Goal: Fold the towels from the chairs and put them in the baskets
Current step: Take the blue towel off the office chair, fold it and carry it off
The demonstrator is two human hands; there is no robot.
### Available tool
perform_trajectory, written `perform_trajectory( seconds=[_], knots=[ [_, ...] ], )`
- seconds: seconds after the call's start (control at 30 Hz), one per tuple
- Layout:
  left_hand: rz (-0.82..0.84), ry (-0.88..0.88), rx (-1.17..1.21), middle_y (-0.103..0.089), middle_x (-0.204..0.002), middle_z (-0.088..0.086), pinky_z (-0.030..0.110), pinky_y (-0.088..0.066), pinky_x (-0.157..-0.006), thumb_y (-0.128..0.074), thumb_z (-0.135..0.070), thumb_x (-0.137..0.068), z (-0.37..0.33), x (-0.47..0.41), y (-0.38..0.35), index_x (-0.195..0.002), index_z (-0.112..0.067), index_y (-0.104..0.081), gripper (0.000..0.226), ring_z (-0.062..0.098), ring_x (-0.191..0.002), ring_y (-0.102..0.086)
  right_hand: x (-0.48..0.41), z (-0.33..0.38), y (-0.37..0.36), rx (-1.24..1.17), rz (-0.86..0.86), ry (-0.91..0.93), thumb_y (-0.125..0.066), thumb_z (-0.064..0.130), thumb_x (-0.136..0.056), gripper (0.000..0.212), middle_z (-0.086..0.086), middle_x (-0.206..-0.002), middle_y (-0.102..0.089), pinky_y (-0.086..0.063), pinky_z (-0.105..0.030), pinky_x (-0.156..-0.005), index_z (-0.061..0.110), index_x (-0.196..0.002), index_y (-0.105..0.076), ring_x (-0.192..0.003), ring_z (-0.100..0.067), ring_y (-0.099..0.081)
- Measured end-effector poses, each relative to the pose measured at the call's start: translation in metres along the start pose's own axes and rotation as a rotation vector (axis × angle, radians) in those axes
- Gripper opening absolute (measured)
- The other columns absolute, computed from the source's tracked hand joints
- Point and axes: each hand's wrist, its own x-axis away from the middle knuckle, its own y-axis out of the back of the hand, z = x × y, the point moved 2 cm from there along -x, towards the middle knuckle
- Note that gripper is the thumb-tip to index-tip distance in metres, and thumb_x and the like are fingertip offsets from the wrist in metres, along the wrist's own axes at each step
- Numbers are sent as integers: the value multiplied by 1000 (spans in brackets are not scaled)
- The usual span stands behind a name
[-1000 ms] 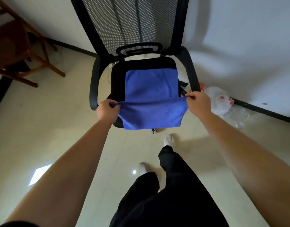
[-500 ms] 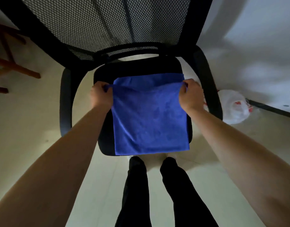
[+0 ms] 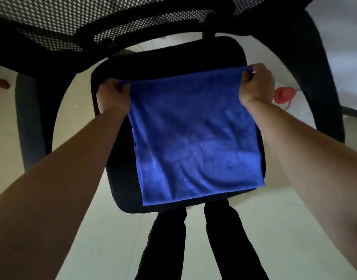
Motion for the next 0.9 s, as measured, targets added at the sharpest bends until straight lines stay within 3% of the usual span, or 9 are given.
perform_trajectory(
  seconds=[0.2,0.43,0.53,0.67,0.77,0.9],
  knots=[
    [-57,15,190,-66,-93,1,25,-43,-80,-63,-51,-88,14,20,-2,-123,-8,-57,55,16,-90,-61,18,-3,1,-34,-7,14,-50,27,-100,54,-17,-142,-46,-42,-32,-96,8,-148,-37,-122,-32,-53],
    [19,183,125,-64,-112,15,39,-43,-84,-57,-49,-92,61,152,-20,-120,-5,-50,54,36,-106,-59,122,-33,0,168,35,87,-53,35,-95,69,-23,-146,-44,-36,-43,-107,-1,-151,-33,-132,-40,-45],
    [52,223,-10,-63,-112,18,46,-43,-79,-50,-54,-94,77,210,-27,-113,-5,-49,52,40,-106,-56,166,-57,-1,203,22,33,-49,44,-98,70,-21,-152,-40,-40,-48,-104,0,-150,-34,-137,-38,-42],
    [103,352,-79,-62,-108,19,48,-45,-79,-40,-64,-93,93,257,-37,-105,-8,-45,57,40,-106,-55,204,-78,2,265,-11,-45,-46,60,-97,77,-20,-142,-50,-44,-49,-94,3,-148,-39,-124,-39,-50],
    [133,413,-55,-63,-108,20,48,-48,-81,-38,-64,-94,102,271,-45,-107,-8,-44,58,40,-104,-57,216,-100,14,329,18,-186,-44,69,-93,78,-19,-129,-54,-45,-49,-87,6,-139,-47,-114,-40,-53],
    [133,508,166,-58,-90,7,36,-44,-72,-46,-52,-98,111,284,-41,-101,-5,-50,47,35,-88,-60,223,-136,31,297,230,-358,-45,69,-93,65,-18,-109,-61,-46,-46,-78,6,-105,-59,-100,-40,-60]
  ],
)
